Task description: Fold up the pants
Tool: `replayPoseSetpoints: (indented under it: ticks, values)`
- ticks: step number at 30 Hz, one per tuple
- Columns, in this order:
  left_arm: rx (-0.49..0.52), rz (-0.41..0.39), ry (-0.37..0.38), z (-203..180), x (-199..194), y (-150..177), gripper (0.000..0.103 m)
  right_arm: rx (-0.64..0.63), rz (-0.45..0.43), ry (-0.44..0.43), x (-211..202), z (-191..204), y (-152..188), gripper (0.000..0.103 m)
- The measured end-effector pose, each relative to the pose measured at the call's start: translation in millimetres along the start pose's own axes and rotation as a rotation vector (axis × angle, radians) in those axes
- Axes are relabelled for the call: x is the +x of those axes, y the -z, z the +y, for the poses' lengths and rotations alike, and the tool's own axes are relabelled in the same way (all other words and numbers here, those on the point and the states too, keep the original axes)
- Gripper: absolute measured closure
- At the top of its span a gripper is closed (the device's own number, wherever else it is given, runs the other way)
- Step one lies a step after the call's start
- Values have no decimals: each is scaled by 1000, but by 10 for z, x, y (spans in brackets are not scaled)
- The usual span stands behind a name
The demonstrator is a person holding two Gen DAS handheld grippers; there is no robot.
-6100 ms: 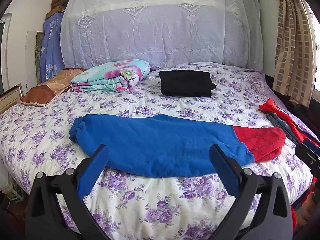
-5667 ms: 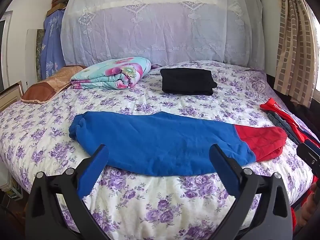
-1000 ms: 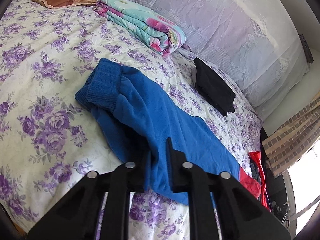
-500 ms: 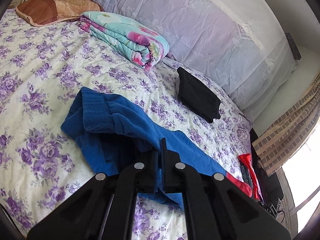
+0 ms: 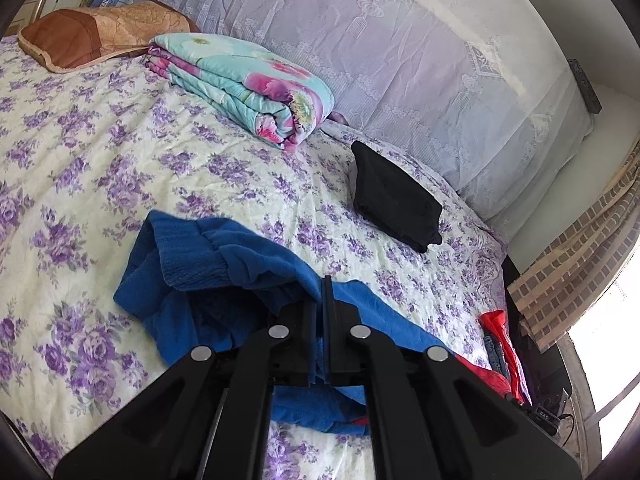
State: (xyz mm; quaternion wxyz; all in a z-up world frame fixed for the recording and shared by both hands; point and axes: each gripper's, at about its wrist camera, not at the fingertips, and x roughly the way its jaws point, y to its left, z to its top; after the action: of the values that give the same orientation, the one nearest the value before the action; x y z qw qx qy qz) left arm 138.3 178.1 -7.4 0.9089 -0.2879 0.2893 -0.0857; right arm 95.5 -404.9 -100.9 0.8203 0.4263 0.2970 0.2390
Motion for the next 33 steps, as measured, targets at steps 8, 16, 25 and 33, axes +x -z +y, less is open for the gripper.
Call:
replayPoseSetpoints:
  ticks: [8,16,25,33]
  values:
    - [55,-37,-30,-305,424,-586,102,-113,-53,29,376,207,-927,99]
    - [60,-17,-176,-223,1435,-1126,102,-71,17,117,1529,-82,-1844,98]
    - [-127,100,-194,482,2119,-978,82,9,-58,147,1652,-391,-1900,40]
    - [-52,-43,-233,307,1428,-1107,33,-174,-46,207,1520,-82,-1688,28]
